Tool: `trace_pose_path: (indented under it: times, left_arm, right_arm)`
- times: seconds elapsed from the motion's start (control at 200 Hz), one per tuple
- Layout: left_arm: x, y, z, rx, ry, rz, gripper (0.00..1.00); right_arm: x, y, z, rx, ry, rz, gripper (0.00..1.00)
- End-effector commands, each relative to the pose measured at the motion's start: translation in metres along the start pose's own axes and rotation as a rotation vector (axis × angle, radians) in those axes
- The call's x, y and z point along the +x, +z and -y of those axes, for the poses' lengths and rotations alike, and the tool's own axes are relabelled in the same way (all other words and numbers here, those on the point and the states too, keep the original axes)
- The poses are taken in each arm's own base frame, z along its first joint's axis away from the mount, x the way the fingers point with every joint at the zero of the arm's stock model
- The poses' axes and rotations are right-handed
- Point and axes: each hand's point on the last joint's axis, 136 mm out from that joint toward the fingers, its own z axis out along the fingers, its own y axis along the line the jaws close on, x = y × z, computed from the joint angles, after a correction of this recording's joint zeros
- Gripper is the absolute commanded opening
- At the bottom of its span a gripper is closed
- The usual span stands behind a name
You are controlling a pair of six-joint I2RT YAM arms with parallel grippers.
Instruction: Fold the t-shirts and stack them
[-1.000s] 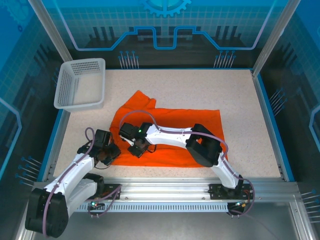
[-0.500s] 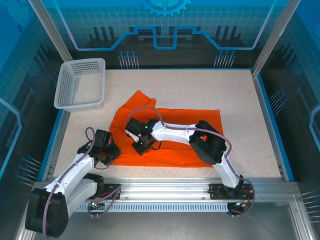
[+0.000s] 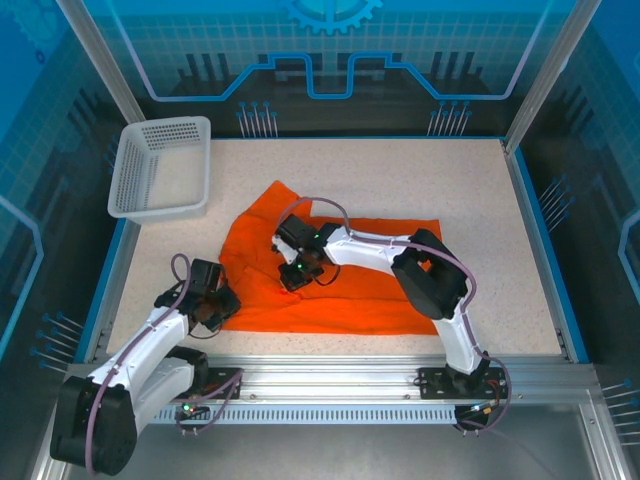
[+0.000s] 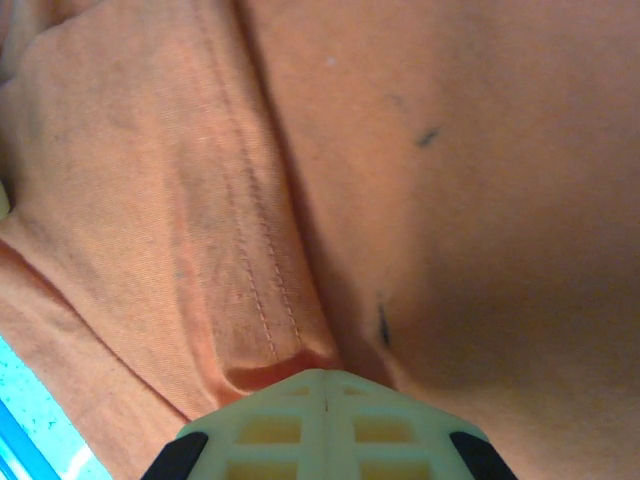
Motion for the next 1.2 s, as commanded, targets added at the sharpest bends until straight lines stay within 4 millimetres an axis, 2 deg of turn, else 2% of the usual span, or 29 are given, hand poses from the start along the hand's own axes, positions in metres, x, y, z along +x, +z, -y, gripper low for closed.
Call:
trace_pose_path:
  times: [0.0,0.26,0.335,0.415,0.48,0.55,0.725,0.86,0.985,1.045,1.105,1.196]
  left_arm:
    - [0.003,0.004,-0.014,-0.048,0.006,-0.005,0.08]
    - [0.002,0.004,-0.014,-0.052,0.007,-0.003,0.07]
    - [0.002,0.004,-0.014,-0.051,0.007,-0.003,0.07]
    - [0.002,0.003,-0.014,-0.051,0.008,-0.003,0.07]
    - [0.001,0.002,-0.011,-0.044,0.010,-0.002,0.07]
    - [-0.001,-0.001,-0.007,-0.037,0.011,0.002,0.08]
    - [-0.013,-0.015,0.014,0.008,0.017,0.028,0.10]
    - [-0.031,-0.035,0.044,0.069,0.036,0.066,0.21]
    - [-0.054,-0.053,0.085,0.129,0.075,0.092,0.32]
    - [-0.068,-0.059,0.107,0.148,0.110,0.101,0.40]
    - [-0.082,-0.060,0.132,0.174,0.140,0.106,0.48]
    - [-0.106,-0.051,0.167,0.194,0.171,0.105,0.59]
  right_arm:
    - [-0.007,-0.011,-0.002,-0.066,0.062,0.024,0.00]
    - [-0.006,-0.014,0.025,-0.067,0.209,0.041,0.02]
    - [-0.005,-0.015,0.029,-0.063,0.248,0.040,0.10]
    - [-0.005,-0.020,0.035,-0.054,0.303,0.055,0.23]
    - [-0.006,-0.031,0.040,-0.045,0.352,0.089,0.38]
    - [-0.009,-0.045,0.045,-0.033,0.386,0.136,0.48]
    - [-0.016,-0.089,0.064,-0.002,0.468,0.256,0.53]
    - [-0.006,-0.134,0.106,0.082,0.566,0.380,0.59]
    - [0.016,-0.175,0.163,0.192,0.687,0.480,0.71]
    - [0.027,-0.191,0.188,0.219,0.741,0.511,0.73]
    - [0.038,-0.205,0.215,0.255,0.795,0.545,0.74]
    - [0.048,-0.223,0.253,0.296,0.856,0.620,0.75]
